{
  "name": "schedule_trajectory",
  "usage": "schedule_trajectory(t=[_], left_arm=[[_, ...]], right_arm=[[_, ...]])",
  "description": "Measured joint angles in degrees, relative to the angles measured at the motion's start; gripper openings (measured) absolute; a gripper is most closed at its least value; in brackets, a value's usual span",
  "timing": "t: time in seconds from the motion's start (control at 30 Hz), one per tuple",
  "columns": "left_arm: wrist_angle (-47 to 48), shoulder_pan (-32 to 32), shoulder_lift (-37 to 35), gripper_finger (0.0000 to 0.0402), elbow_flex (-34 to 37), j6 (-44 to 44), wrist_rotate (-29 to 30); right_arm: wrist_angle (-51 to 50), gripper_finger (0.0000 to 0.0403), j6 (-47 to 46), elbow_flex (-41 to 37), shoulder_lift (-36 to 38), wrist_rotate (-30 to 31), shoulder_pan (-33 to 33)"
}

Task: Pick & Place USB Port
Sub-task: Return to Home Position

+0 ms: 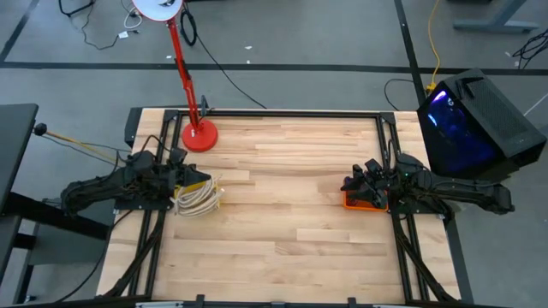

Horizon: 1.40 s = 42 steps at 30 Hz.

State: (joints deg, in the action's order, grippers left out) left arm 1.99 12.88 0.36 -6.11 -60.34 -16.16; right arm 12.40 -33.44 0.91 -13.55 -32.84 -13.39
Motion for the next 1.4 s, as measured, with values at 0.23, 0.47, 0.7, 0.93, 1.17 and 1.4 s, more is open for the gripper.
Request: schedule_trajectory(t=[0.23, 0.47, 0.7, 0.93, 1.17, 1.4], left_arm=[[-6.33, -0.04, 0.36, 0.0037, 5.53, 0.09, 1.39], [-5.43, -0.65, 3.50, 0.0037, 5.51, 1.51, 4.74], [-4.84, -2.72, 6.30, 0.0037, 5.51, 1.60, 5.20], [-4.66, -4.77, 7.52, 0.0037, 5.53, 1.57, 5.14], [-6.32, -5.11, 7.52, 0.0037, 5.64, 1.44, 4.92], [-7.54, -5.09, 7.52, 0.0037, 5.66, 1.44, 4.76]], right_arm=[[-2.05, 0.0188, 0.12, 0.02, 9.07, 0.58, 2.74], [3.06, 0.0188, 0.32, 0.12, 13.54, 0.48, 8.27], [3.05, 0.0188, 1.57, 0.09, 13.54, 0.70, 15.67], [2.95, 0.0188, 1.58, 0.09, 13.41, -0.22, 15.69], [2.91, 0.0188, 1.58, 0.09, 13.34, -0.17, 15.69], [2.89, 0.0188, 1.59, 0.07, 13.34, -0.17, 15.69]])
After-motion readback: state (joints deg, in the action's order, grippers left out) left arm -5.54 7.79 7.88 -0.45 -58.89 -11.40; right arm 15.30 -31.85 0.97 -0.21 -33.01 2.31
